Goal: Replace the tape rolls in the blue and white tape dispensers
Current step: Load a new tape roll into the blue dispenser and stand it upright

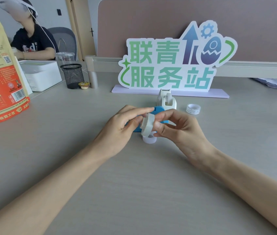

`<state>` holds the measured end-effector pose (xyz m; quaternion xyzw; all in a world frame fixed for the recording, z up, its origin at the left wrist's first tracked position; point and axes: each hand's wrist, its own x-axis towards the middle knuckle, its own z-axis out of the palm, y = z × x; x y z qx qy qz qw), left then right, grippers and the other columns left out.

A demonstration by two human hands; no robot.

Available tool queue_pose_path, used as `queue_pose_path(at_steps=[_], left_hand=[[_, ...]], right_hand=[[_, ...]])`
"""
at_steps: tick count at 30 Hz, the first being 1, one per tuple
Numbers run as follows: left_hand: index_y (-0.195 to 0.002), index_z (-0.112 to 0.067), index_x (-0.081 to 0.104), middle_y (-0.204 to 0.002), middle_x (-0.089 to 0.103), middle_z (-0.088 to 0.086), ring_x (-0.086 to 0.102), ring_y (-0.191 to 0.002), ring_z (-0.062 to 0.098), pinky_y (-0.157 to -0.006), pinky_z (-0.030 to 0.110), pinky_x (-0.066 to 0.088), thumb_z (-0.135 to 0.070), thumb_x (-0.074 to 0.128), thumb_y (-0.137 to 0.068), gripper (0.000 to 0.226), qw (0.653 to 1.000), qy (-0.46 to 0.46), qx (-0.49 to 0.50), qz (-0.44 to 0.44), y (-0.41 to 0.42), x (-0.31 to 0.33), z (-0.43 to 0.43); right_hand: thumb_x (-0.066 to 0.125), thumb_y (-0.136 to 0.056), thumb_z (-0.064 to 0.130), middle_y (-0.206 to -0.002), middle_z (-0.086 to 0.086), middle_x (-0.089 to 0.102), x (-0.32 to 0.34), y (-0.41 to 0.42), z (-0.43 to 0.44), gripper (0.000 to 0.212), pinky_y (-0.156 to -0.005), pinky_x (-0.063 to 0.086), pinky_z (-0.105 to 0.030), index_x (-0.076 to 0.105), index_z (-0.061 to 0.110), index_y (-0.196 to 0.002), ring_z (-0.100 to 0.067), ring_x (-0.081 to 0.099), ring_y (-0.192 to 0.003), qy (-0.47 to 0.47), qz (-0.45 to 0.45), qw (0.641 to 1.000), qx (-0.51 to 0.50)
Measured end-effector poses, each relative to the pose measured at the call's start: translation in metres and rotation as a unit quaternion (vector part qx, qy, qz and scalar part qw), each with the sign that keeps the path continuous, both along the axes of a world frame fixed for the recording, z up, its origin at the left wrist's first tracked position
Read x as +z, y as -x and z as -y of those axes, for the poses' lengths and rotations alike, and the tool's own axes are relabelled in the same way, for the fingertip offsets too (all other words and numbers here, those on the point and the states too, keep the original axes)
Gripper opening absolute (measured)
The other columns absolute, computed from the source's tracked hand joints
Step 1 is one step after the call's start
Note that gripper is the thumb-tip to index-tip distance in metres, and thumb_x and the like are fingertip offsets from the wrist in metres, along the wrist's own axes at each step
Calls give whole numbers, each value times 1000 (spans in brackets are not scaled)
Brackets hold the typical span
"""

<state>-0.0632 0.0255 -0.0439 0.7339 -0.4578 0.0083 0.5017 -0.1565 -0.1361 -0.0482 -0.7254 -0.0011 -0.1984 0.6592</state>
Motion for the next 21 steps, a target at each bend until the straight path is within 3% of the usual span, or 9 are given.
queue_pose_path(at_steps=[4,8,11,15,17,21], left_hand=[[-115,-40,59,-95,63,-7,57,-81,-2,-68,12,45,-18,48,-99,30,999,17,5,-51,1,0,2],[-116,-29,58,-89,59,-17,57,-81,5,-68,25,48,-28,49,-97,21,998,3,31,-48,5,-1,5],[-112,-25,56,-90,60,-13,56,-81,13,-59,25,40,-33,42,-99,21,996,-11,67,-65,4,0,5],[-97,-23,60,-79,64,-9,51,-69,16,-48,25,35,-41,37,-99,29,984,-26,134,-114,2,6,2],[-93,-22,63,-78,65,-8,50,-64,14,-43,21,36,-45,40,-97,32,981,-48,133,-134,3,8,1],[-98,-18,67,-86,69,-8,53,-66,10,-40,25,41,-39,49,-96,28,979,-60,100,-166,6,7,1]], right_hand=[[74,-68,24,-97,-6,72,-1,0,-4,44,-65,56,-32,66,8,-109,-18,65,-75,-3,-1,1000,12],[72,-71,24,-72,5,74,-2,1,-8,25,-55,48,-21,72,9,-91,-8,59,-59,8,11,1000,-7],[73,-78,11,-67,9,72,-1,1,-7,5,-54,50,-20,71,13,-82,-5,56,-50,-1,42,998,-54],[74,-81,9,-77,3,72,-1,0,-3,7,-58,51,-19,70,10,-86,-9,60,-53,-16,61,992,-112],[74,-80,9,-78,3,74,-1,0,-4,8,-61,52,-17,70,12,-87,-10,63,-59,1,58,992,-116],[74,-81,8,-81,11,75,-2,-1,-4,12,-67,55,-20,71,20,-83,-13,65,-68,36,63,990,-118]])
